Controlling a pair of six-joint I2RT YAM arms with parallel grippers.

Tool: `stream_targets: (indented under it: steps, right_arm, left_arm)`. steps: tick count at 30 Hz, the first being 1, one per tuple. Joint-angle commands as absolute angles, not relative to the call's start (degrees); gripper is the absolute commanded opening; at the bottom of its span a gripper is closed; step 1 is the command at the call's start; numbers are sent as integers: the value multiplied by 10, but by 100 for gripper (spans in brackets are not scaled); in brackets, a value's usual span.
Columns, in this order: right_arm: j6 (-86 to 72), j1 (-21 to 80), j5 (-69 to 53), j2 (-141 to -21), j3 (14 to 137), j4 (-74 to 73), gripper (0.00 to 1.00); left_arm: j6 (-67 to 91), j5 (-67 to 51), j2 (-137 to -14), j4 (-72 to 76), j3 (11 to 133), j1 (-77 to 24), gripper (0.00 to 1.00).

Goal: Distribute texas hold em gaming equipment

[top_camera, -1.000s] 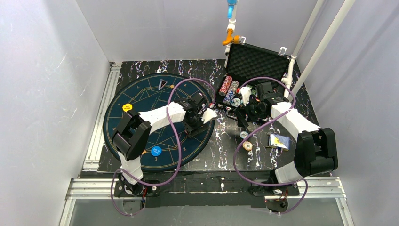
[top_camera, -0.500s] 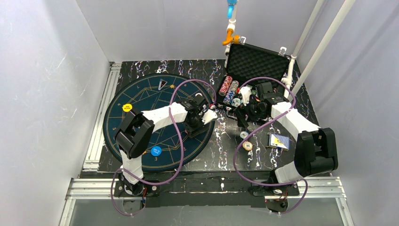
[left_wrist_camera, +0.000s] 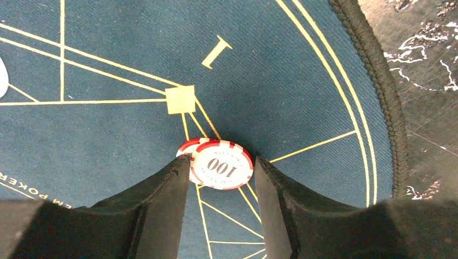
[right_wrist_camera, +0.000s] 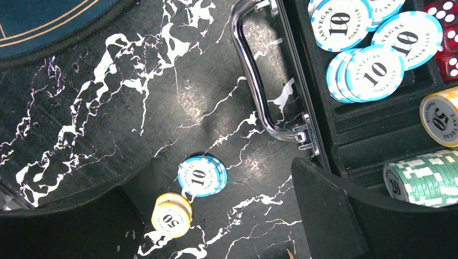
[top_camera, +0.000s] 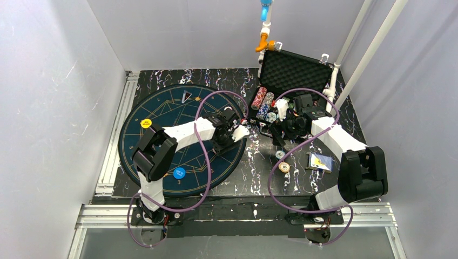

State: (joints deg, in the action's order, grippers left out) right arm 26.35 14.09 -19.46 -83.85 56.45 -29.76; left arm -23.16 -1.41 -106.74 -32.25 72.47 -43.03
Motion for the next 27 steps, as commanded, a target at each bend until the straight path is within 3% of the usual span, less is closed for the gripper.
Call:
stream_targets:
  steps: [1, 7, 17, 27]
  right_arm:
    - [270, 138, -195, -836, 571, -282, 98]
    - [270, 138, -195, -837, 570, -283, 98]
    - [271, 138, -198, -838, 571, -284, 98]
    - [271, 138, -199, -843, 572, -285, 98]
  left_arm:
    - [-229, -17, -1064, -334, 708, -446, 45]
    - [-229, -20, -1001, -368, 711, -453, 43]
    - [-293, -116, -745, -514, 502, -411, 41]
    - [-313, -105, -719, -515, 452, -385, 40]
